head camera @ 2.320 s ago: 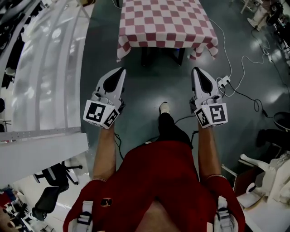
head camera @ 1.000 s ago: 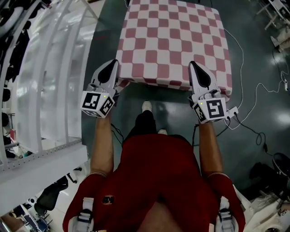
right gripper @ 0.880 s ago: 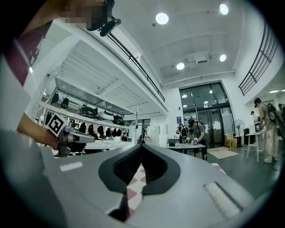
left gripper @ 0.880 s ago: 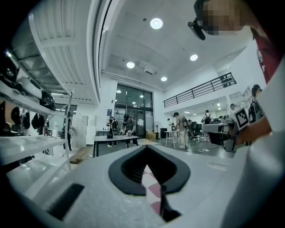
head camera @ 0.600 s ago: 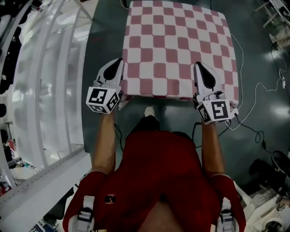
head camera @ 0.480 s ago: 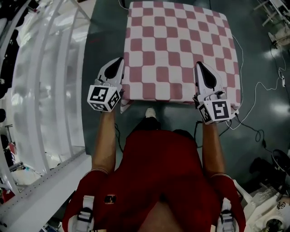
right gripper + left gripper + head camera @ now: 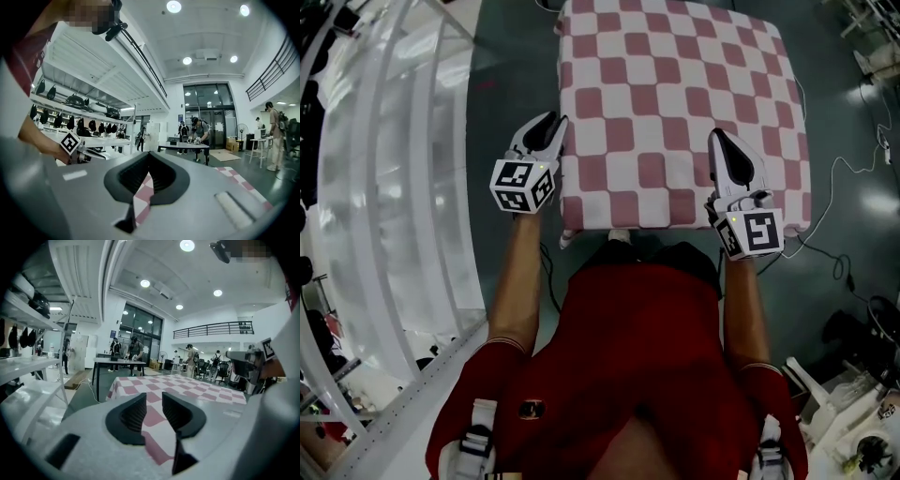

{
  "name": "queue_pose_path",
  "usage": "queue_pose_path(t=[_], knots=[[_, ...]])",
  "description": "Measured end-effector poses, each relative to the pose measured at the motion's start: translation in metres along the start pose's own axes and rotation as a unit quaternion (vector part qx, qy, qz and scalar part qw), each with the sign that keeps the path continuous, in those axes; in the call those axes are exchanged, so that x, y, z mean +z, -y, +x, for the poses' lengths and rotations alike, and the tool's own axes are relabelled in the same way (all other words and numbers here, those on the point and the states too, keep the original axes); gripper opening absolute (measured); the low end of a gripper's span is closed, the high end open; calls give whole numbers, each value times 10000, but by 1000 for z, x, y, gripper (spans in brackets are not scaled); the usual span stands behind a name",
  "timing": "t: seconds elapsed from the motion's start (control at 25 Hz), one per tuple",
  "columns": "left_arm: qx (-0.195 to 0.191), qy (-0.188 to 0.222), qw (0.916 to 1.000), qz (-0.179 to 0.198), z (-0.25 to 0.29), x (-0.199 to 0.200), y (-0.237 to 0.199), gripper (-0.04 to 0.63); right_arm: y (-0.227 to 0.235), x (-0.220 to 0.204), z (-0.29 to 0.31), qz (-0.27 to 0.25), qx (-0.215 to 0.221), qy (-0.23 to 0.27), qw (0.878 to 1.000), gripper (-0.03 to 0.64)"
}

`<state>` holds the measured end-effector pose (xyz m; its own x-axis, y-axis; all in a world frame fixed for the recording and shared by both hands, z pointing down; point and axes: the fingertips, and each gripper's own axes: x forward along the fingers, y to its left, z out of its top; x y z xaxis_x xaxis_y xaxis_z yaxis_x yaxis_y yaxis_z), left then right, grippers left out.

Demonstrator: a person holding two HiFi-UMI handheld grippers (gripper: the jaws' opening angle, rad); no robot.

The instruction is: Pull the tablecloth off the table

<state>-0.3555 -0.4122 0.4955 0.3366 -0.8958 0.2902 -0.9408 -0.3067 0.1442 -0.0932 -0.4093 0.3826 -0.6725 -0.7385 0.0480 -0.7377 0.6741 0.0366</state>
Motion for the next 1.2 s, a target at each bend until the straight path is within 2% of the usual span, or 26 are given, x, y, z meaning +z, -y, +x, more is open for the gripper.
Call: queue_pose_path(t=[0.2,0.48,0.76,0.88,1.0,1.08,1.2], knots=[[-61,-400,9985,-373,28,-30,-19,205,7,-11,10,-101,-25,-207,9997,12],[64,-924,9914,-922,47,-67,-40,258,19,-24,18,-77,14,-405,9991,12],[-18,-1385,9794,-1470,59,-98,-44,259,26,-29,27,-103,54,-523,9986,12],[-48,-1541,9742,-1649,61,-108,-44,240,32,-29,28,-64,-11,-562,9984,12],[-90,-1581,9724,-1713,60,-112,-42,192,36,-32,27,-76,-10,-572,9983,12],[-63,-1575,9725,-1713,60,-111,-41,190,37,-34,26,-68,-19,-593,9982,12],[156,-1589,9750,-1544,58,-109,-43,164,41,-36,24,-39,-36,-611,9981,12]])
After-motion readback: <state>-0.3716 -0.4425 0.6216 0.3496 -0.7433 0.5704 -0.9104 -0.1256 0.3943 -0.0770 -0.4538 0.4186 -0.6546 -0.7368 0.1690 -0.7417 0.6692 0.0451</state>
